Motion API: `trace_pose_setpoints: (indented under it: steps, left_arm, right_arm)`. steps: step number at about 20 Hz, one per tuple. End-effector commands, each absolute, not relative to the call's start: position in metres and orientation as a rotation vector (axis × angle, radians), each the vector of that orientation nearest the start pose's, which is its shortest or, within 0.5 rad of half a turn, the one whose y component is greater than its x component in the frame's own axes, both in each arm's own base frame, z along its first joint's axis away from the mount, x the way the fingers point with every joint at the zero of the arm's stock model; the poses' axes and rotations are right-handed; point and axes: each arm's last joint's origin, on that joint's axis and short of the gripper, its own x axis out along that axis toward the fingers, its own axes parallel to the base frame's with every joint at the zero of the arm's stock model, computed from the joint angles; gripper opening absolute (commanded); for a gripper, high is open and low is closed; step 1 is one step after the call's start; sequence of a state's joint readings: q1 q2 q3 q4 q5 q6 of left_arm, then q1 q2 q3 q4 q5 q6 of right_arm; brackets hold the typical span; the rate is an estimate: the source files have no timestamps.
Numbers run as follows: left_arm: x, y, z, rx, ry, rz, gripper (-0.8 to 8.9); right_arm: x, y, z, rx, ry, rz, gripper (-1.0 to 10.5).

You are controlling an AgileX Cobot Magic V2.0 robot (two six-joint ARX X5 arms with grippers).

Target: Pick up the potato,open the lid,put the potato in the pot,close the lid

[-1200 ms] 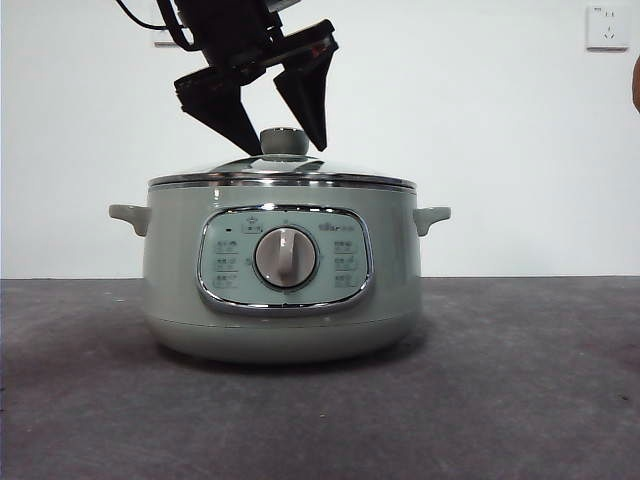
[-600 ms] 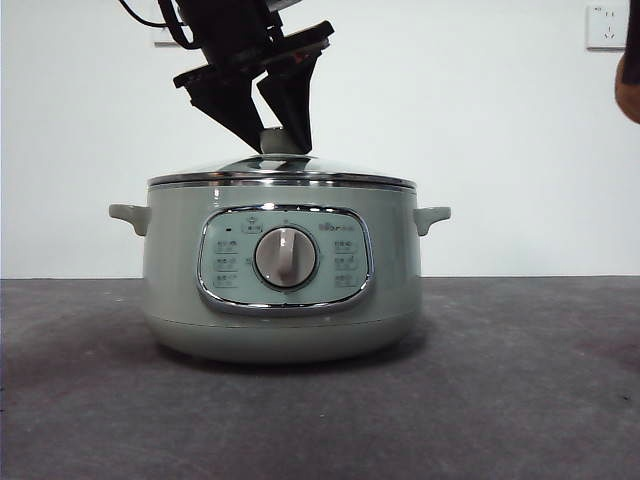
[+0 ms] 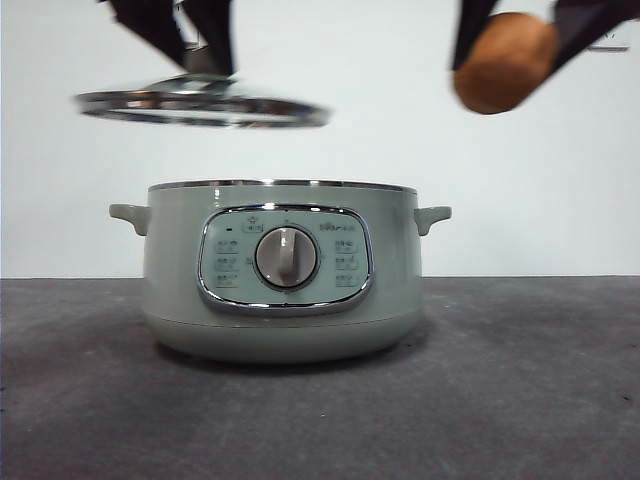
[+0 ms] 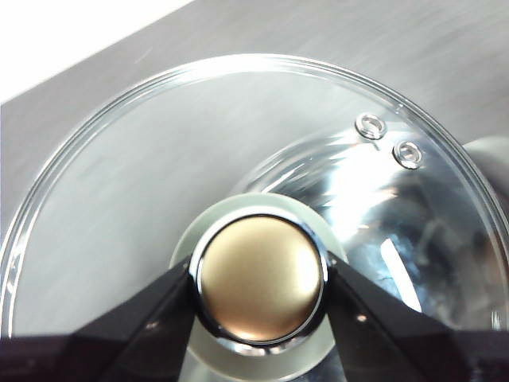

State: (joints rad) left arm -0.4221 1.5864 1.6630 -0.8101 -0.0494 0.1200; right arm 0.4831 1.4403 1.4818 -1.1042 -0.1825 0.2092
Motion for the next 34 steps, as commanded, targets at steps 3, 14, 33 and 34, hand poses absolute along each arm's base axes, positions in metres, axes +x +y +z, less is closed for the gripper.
trace_pose_setpoints:
  steps: [3, 14, 33, 34]
  left_arm:
    - [0.318, -0.098, 0.39, 0.248, 0.667, -0.293, -0.04]
    - [0.332, -0.027, 0.39, 0.141, 0.677, -0.153, -0.04]
    - [0.331, -0.019, 0.387, 0.122, 0.716, -0.155, -0.04]
    - [0.331, -0.019, 0.386, 0.121, 0.72, -0.155, -0.04]
  right_arm:
    - [0.278, 0.185, 0.349, -0.034, 1.135, 0.566, -0.1]
    - [0.344, 0.29, 0.28, -0.163, 1.199, 0.594, -0.1]
    - [0.349, 0.307, 0.251, -0.269, 1.228, 0.541, 7.6]
    - [0.346, 0.307, 0.265, -0.255, 1.189, 0.555, 7.6]
